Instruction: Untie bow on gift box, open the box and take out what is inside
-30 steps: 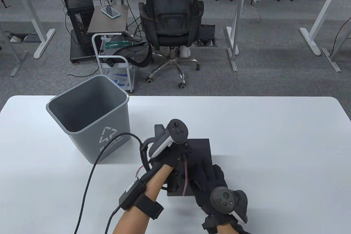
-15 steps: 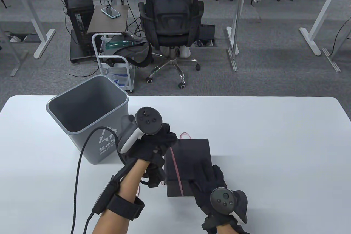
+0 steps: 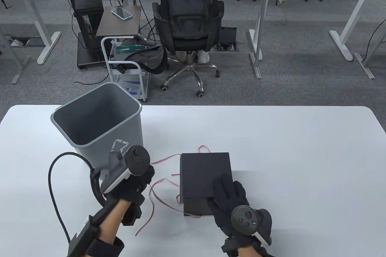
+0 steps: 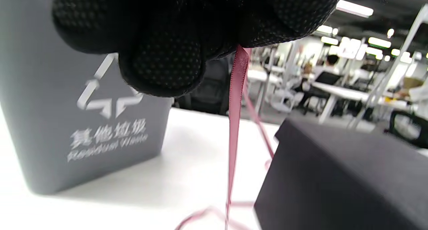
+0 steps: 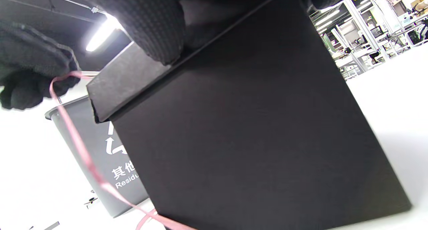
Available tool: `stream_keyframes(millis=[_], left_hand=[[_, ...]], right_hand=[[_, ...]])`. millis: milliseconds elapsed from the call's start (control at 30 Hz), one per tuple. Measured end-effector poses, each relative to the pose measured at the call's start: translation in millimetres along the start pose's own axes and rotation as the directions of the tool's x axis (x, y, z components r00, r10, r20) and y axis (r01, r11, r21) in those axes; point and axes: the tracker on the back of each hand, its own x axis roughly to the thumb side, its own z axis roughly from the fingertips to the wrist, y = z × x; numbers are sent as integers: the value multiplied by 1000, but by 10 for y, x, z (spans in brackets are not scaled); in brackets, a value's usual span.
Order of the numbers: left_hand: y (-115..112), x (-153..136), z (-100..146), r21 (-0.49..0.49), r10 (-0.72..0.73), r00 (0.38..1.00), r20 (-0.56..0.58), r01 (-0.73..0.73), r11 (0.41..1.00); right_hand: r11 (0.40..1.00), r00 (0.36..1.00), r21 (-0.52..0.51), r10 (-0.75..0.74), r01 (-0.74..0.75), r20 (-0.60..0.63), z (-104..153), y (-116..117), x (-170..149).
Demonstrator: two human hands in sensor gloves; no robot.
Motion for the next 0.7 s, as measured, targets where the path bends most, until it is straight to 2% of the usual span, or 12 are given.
stream_keyframes(millis=[100, 133, 167, 333, 467, 533, 600, 700], left_hand=[[-169, -130, 0, 73, -92, 994, -54, 96, 993], [-241, -165, -20, 38, -133, 989, -67, 135, 990], [-326, -202, -46, -48, -165, 984, -62, 162, 986], [-652, -316, -105, -222, -137, 990, -20, 129, 966], [-884, -359, -89, -237, -169, 985, 33, 172, 956], [-991, -355, -110, -301, -179, 977, 117, 206, 931], [-1121, -348, -136, -422, -183, 965, 189, 248, 872], [-1346, -325, -181, -489, -148, 957, 248, 256, 834]], right_hand=[[1000, 1000, 1, 0, 0, -3, -2, 2, 1], [1000, 1000, 1, -1, 1, -3, -2, 2, 1], [1000, 1000, 1, -1, 1, -3, -1, 1, 1], [1000, 1000, 0, -1, 1, -2, 1, 5, -2], [1000, 1000, 1, -1, 1, -2, 0, 8, -2], [1000, 1000, 2, -3, 3, -3, -2, 7, -4], [1000, 1000, 2, -3, 3, -2, -1, 5, -2], [1000, 1000, 4, 1, -1, -1, -1, 6, 1]])
